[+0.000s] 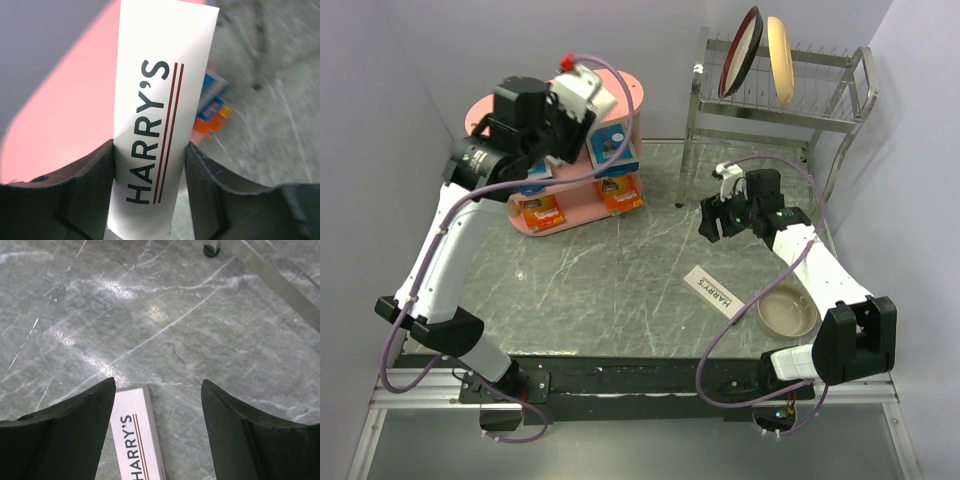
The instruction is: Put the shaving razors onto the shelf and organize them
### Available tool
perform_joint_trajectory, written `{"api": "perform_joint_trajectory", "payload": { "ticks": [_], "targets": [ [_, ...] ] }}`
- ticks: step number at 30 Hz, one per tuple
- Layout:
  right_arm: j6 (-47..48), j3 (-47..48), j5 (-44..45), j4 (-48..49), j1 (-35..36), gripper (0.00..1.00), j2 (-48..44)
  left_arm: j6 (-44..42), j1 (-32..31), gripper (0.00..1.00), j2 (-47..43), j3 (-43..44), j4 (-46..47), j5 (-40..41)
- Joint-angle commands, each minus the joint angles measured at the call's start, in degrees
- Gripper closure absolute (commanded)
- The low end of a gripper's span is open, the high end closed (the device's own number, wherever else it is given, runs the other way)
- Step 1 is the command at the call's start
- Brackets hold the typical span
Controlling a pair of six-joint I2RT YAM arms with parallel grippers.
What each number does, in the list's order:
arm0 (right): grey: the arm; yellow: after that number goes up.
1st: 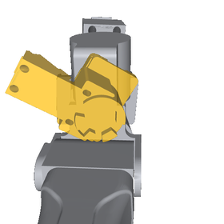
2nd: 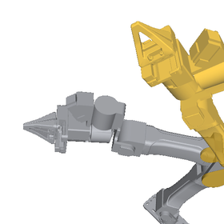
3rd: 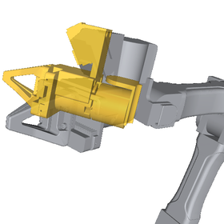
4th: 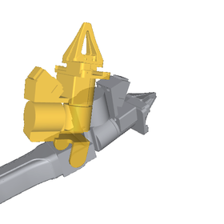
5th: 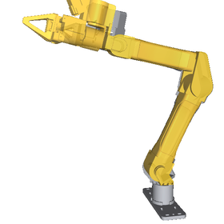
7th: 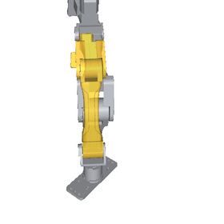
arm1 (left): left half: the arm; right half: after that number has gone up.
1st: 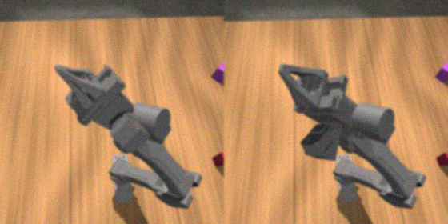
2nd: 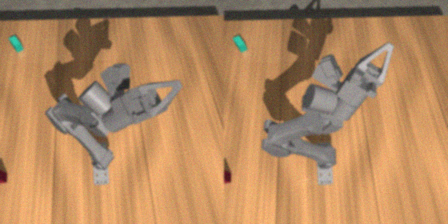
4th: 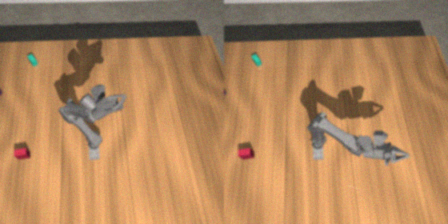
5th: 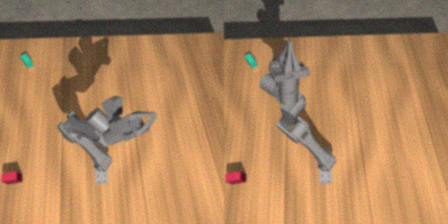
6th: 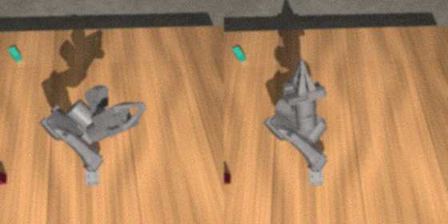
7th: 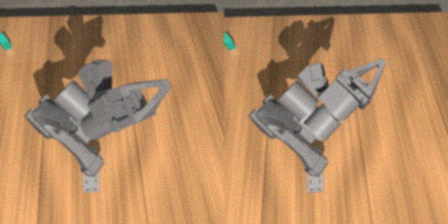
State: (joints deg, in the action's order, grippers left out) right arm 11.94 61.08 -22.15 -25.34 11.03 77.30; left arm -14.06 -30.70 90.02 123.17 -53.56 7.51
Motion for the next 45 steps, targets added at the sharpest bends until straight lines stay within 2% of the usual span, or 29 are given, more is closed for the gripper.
{"api": "perform_joint_trajectory", "payload": {
  "ticks": [1, 4, 9, 12, 15, 18, 21, 23, 24, 29, 35, 42, 45],
  "targets": [
    [-0.96, -1.84, -0.26, 1.96, -0.39, 0.23, -3.11, 1.15, 2.48, 0.37, -2.22, 3.74, 9.16, 11.2],
    [-1.66, -3.24, -0.35, 2.23, -0.31, 0.23, -4.26, 1.93, 5.11, 0.32, -2.22, 3.82, 11.45, 14.46],
    [-3.15, -4.83, -0.87, 3.54, -0.3, 0.23, -5.31, 5.27, 11.61, 0.31, 0.24, 7.43, 9.18, 14.73],
    [-3.68, -5.18, -0.96, 3.9, -0.48, 0.23, -5.58, 8.26, 16.45, 0.33, 2.26, 9.01, 7.08, 11.66],
    [-4.21, -5.71, -1.05, 4.25, -0.48, 0.23, -5.84, 11.07, 20.49, 0.39, 4.54, 9.27, 5.58, 8.23],
    [-4.39, -5.97, -1.31, 4.16, -0.57, 0.23, -6.28, 15.89, 23.49, 0.32, 5.43, 11.04, 4.34, 1.82],
    [-4.47, -6.5, -1.31, 4.07, -0.83, 0.23, -6.46, 15.82, 23.67, 0.19, 3.68, 9.63, 5.13, -3.72],
    [-4.65, -6.85, -1.31, 4.42, -0.92, 0.22, -6.54, 16.43, 23.67, 0.03, 2.71, 9.98, 5.31, -5.65],
    [-4.74, -6.94, -1.31, 4.43, -0.92, 0.22, -6.63, 16.61, 23.67, 0.0, 1.84, 9.98, 5.22, -6.97],
    [-5.88, -7.55, -1.75, 5.39, -1.18, 0.22, -6.37, 17.93, 23.67, 0.0, 1.21, 8.23, 2.33, -11.28],
    [-5.88, -6.41, -1.58, 4.95, -1.36, 0.22, -5.67, 19.78, 22.88, 0.01, 0.86, 1.46, 0.74, -14.27],
    [-5.79, -6.94, -1.49, 5.13, -1.8, 0.21, -5.93, 21.89, 21.3, 0.01, 2.97, 1.71, 1.0, -16.12],
    [-5.79, -7.29, -1.4, 5.3, -1.97, 0.21, -6.02, 21.89, 20.24, 0.01, 4.19, 2.16, 0.74, -14.46]
  ]
}}
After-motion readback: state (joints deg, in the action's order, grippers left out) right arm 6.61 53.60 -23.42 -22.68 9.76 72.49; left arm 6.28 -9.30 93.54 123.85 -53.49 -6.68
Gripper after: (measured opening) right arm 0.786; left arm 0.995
